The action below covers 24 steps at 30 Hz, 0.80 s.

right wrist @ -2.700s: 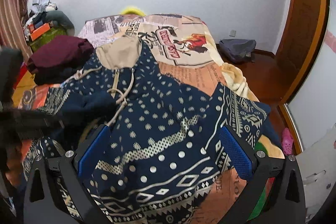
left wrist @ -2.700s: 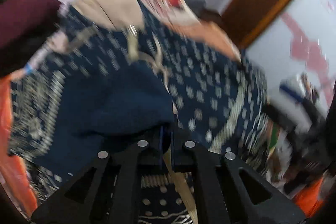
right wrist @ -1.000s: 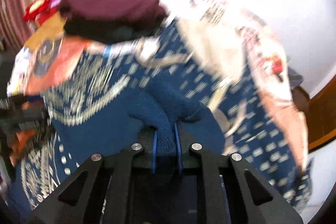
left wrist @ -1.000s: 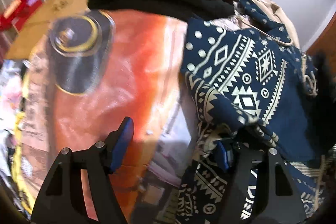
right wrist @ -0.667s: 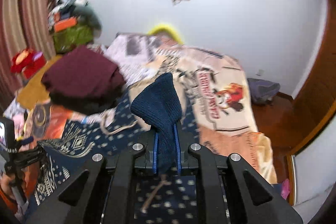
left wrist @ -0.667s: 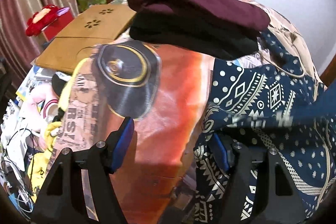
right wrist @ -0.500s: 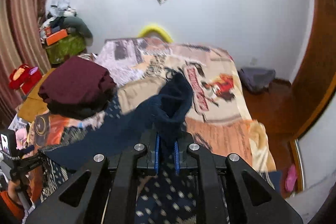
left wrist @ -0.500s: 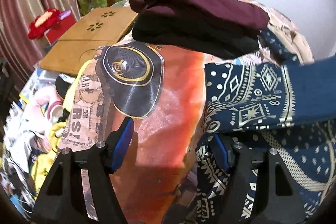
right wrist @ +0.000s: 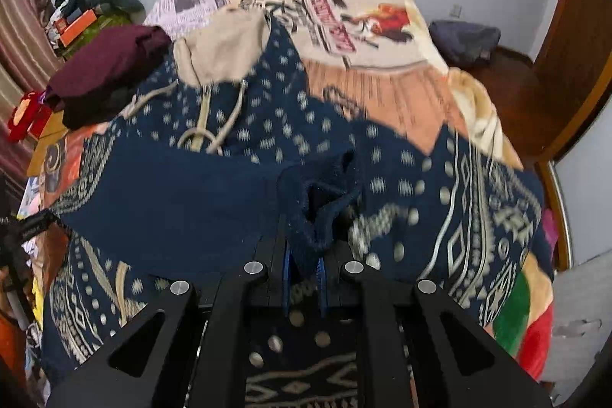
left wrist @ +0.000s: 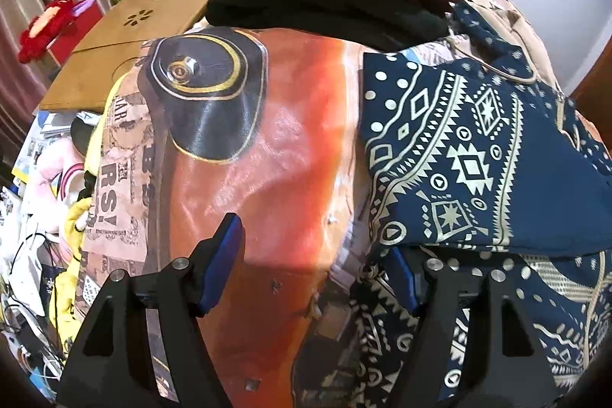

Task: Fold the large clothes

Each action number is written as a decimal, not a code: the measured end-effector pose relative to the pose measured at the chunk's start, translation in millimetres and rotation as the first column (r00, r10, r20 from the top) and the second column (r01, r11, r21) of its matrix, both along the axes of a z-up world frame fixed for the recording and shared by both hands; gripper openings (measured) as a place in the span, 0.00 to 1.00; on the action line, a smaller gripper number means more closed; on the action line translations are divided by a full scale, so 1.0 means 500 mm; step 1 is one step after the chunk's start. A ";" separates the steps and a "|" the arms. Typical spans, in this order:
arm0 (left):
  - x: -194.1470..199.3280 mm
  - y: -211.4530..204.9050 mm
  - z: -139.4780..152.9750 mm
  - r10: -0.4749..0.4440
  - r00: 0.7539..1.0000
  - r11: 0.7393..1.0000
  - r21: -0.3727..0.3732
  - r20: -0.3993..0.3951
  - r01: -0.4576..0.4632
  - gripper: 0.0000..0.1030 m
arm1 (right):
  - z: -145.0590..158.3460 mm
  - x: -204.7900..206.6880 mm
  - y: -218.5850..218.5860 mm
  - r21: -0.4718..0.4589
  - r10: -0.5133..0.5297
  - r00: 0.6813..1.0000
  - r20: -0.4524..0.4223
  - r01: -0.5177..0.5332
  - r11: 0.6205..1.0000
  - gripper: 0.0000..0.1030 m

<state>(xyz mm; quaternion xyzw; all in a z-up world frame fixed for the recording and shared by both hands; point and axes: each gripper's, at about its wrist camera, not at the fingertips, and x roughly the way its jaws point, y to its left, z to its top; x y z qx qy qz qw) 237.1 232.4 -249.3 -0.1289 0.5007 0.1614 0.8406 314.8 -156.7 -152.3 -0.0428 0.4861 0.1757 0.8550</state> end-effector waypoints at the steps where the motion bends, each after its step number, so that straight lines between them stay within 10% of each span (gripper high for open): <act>1: -0.002 -0.006 0.003 -0.015 1.000 1.000 0.005 -0.002 0.015 0.69 | -0.002 -0.004 -0.005 0.001 0.000 1.000 -0.002 0.000 1.000 0.10; 5: -0.016 -0.035 0.028 -0.089 0.996 0.995 0.037 -0.014 0.090 0.69 | 0.000 -0.014 -0.020 -0.009 -0.009 1.000 -0.005 0.009 1.000 0.16; 10: -0.044 -0.056 0.072 -0.161 0.987 0.987 0.018 0.000 0.161 0.69 | 0.030 -0.028 -0.052 0.015 -0.036 0.999 0.022 0.036 0.999 0.50; 24: 0.000 -0.118 0.231 -0.166 0.968 0.985 0.068 0.187 0.156 0.72 | 0.119 -0.016 -0.255 0.185 -0.271 0.957 0.105 0.249 0.951 0.63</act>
